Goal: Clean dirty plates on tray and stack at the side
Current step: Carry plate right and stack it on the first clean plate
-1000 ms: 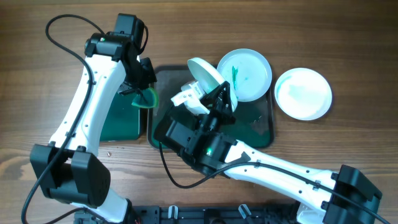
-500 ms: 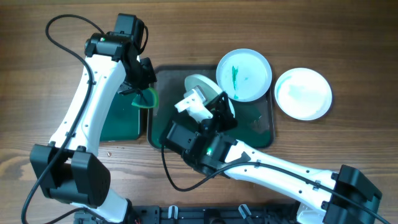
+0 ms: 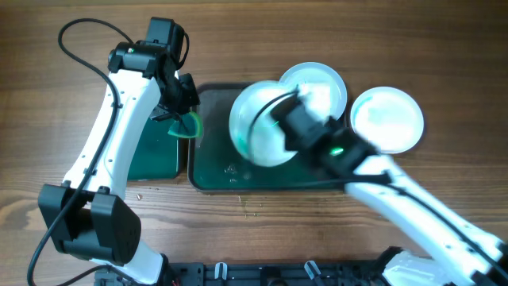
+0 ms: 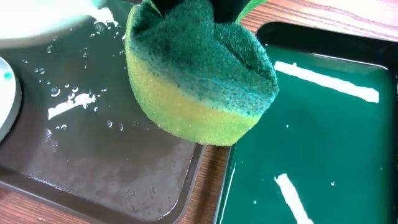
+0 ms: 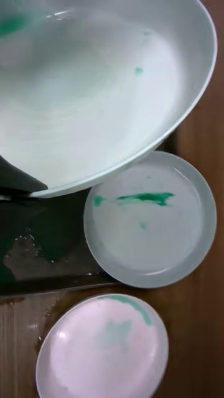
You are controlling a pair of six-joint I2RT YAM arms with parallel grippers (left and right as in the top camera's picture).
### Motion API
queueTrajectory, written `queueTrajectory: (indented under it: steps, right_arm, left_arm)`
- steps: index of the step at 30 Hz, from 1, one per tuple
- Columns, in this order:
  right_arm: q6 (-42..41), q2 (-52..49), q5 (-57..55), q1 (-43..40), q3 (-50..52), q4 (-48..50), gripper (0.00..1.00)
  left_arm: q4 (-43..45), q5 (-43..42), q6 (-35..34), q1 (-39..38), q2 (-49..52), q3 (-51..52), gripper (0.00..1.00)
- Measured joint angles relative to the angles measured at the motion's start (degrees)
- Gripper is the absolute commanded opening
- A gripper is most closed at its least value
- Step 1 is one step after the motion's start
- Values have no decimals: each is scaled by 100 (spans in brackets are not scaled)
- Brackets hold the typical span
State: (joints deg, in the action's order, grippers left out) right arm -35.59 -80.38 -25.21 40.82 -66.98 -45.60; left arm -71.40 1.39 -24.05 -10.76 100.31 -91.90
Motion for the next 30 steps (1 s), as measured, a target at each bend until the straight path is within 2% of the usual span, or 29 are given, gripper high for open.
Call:
queueTrajectory:
  steps: [4,9,16,20,24,30]
  right_arm:
    - [-61,262,1257,-1235,0,-7,4]
    - [-57,262,2247,-2643,0,-28,4]
    - [-13,225,2566,-4457,0,-214,4]
    - [-11,-144,2435,-5418,22,-286,4]
    - [-9,-592,2253,-5810,118,-42,4]
    - [31,-1355,1950,-5849,144,107,4]
  left_arm:
    - [0,0,0,0,0,0,4]
    - [2,0,0,0,0,0,4]
    - [0,0,0,0,0,2,4]
    - [2,0,0,0,0,0,4]
    - [2,-2,0,0,0,0,4]
    - [0,-2,0,0,0,0,4]
